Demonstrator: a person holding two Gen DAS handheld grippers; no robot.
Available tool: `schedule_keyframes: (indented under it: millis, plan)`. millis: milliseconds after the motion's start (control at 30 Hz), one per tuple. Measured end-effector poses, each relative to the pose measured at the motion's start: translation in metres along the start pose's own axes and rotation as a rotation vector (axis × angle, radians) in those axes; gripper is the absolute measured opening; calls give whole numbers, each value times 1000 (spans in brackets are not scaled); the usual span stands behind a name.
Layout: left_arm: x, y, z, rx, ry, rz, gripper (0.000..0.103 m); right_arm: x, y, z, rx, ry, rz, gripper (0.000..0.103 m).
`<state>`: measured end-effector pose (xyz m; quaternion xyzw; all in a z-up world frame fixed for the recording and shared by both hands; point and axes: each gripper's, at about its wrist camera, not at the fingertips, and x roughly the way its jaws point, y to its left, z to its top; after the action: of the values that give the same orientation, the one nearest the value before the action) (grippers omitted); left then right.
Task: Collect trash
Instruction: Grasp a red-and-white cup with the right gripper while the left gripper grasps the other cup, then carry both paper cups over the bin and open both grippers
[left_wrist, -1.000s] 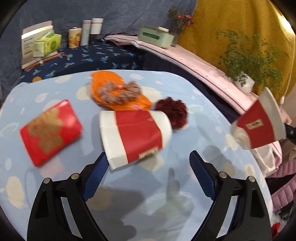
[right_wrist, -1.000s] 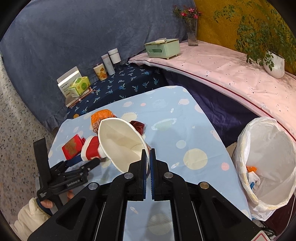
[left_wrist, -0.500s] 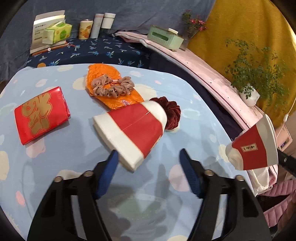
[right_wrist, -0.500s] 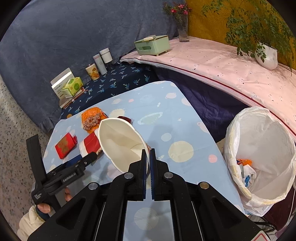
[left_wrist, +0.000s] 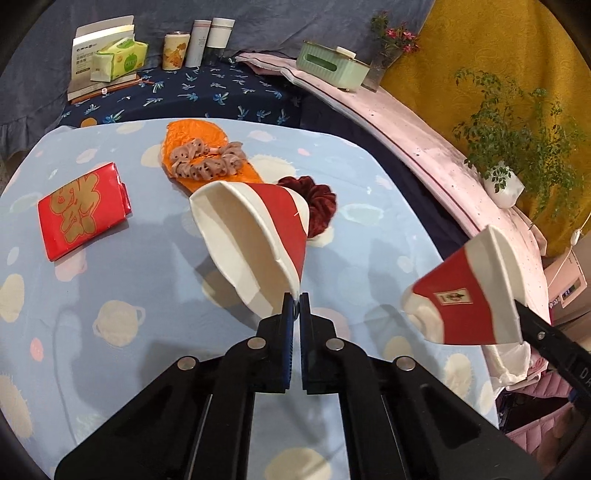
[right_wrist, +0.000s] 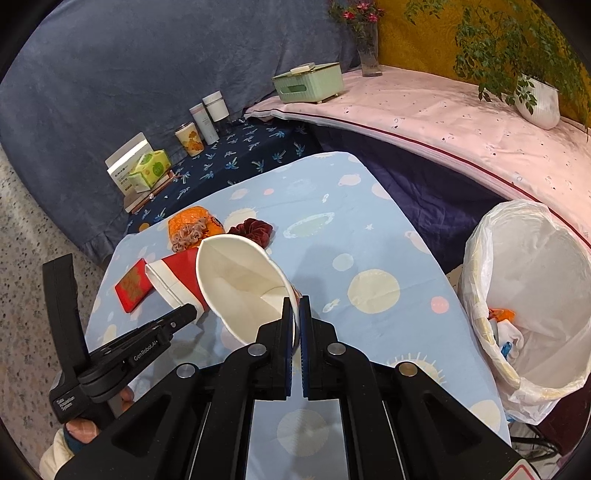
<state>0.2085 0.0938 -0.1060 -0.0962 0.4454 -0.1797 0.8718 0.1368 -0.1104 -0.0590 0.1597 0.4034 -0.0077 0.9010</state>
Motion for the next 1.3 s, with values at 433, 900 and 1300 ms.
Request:
schedule_keyframes:
  millis: [433,900,1300]
  plan:
    - [-35,-85,-6,100,-18,-38,2,-44,-29,7,52,-89,14,3]
    - [-52,-194,-25,247,-23,-97,2,-99,-107,11,169,-193,-33,3]
    - [-41,-272,-41,370,3,-147,3,-127,-179,5,278,-240,-93,3]
